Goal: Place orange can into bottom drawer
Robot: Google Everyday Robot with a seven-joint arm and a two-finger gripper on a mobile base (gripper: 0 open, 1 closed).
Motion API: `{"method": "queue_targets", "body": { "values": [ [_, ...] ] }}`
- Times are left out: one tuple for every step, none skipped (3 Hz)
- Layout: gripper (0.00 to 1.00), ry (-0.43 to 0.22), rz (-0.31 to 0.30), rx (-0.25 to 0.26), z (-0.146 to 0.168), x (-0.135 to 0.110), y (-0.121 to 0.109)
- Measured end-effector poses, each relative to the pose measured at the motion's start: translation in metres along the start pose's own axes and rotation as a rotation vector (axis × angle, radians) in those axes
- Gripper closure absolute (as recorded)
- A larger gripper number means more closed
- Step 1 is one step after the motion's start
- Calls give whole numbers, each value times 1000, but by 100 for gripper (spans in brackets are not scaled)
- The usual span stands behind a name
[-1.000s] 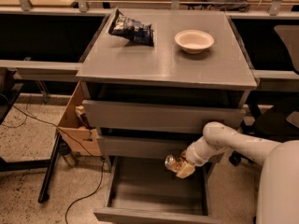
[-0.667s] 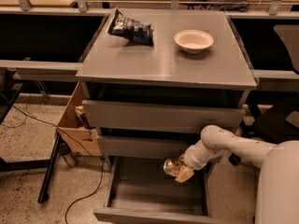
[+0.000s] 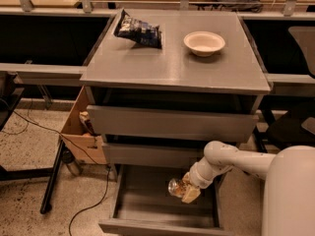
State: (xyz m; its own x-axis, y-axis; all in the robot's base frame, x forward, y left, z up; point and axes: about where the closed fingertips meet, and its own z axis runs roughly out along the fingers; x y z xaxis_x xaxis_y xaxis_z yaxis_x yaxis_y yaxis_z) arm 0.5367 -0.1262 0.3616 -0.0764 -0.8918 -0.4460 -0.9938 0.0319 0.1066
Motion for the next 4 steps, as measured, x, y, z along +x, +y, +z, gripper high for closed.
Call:
{"method": "queue_targets", "body": {
  "values": [
    [100,19,-19,-31,20,5,13],
    [100,19,-20,-32,21,5,13],
    [85,19,-20,-32,21,5,13],
    [61,19,-20,-32,21,5,13]
  ]
}}
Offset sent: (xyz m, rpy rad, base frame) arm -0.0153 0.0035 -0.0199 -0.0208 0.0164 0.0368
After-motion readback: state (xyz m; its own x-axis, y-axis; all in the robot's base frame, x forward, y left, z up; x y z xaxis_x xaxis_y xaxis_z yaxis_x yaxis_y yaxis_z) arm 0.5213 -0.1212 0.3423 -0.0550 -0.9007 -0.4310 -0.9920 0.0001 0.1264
